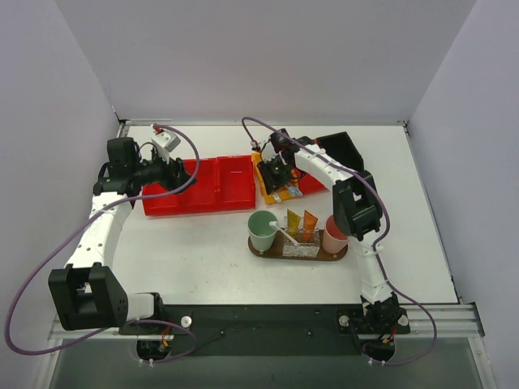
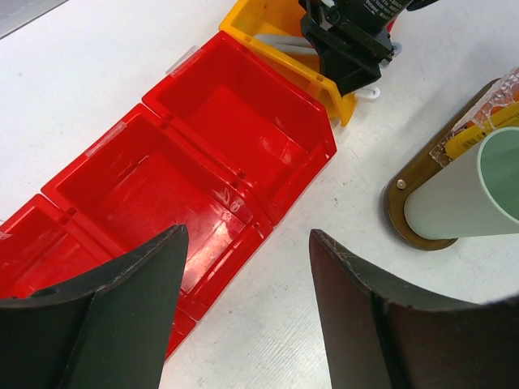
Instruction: Prepare toiletry sets of a toothbrush and toothpaste on the tray
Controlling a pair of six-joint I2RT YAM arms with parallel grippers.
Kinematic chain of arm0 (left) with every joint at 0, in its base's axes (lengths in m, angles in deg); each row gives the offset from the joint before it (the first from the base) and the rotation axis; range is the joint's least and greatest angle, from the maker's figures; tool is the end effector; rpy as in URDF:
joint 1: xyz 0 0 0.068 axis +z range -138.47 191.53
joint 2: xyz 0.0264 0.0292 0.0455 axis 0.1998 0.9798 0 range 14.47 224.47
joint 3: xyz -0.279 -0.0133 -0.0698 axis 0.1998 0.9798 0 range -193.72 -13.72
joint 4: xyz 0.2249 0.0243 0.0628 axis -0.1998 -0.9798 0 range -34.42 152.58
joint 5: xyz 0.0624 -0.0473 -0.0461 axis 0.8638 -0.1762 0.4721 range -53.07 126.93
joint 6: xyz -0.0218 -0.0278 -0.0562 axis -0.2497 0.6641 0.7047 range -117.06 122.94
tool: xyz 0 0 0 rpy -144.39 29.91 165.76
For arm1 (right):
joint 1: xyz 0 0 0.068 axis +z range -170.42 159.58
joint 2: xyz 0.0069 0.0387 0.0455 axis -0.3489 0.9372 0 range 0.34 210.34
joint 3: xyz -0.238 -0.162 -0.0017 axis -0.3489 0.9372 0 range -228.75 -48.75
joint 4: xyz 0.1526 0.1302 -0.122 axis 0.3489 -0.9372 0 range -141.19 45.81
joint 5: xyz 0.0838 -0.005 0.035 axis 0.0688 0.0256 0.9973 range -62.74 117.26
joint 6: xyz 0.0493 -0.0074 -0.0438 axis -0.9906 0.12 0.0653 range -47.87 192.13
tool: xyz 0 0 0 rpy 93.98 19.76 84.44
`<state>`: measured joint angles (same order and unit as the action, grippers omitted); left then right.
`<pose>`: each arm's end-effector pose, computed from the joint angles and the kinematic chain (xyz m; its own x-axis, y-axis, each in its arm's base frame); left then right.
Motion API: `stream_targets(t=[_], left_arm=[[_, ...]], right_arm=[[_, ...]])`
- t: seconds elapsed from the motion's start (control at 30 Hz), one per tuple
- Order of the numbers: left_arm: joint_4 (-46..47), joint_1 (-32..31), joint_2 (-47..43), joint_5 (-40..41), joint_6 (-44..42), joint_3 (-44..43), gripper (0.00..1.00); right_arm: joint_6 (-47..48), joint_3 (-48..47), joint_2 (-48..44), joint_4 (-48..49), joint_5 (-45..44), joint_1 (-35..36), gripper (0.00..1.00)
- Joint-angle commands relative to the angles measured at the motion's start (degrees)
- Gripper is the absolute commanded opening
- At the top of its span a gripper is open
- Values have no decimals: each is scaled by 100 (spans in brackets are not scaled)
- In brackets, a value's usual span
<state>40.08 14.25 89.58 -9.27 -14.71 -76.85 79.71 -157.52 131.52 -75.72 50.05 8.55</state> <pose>0.2648 -0.0254 0.3350 -0.3686 0.1926 -0.9094 0.7064 0.6939 -0.1394 0.4268 0.2594 0.1979 -0.6157 -0.4800 -0.6249 -0.7337 0.6384 0.2326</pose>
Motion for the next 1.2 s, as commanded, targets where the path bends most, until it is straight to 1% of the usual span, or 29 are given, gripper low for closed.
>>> stream_targets(t=[0.0, 0.27, 0.4, 0.6, 0.97, 1.17], left_arm=[[194, 27, -49, -21, -116, 20, 72], [246, 27, -76, -12, -160, 73, 72], [290, 27, -102, -91, -160, 108, 72], [325, 27, -76, -153, -151, 108, 72], [431, 18, -32, -355, -81, 64, 72], [720, 27, 30, -399, 103, 64, 72]], right_arm=[[16, -215, -57, -205, -72, 38, 24], [-72, -250, -180, -240, -116, 47, 15], [-116, -259, -189, -292, -152, 47, 9], [-142, -320, -347, -424, -195, 47, 4], [-89, -487, -663, -749, -661, 47, 3], [-63, -548, -918, -951, -846, 47, 1]])
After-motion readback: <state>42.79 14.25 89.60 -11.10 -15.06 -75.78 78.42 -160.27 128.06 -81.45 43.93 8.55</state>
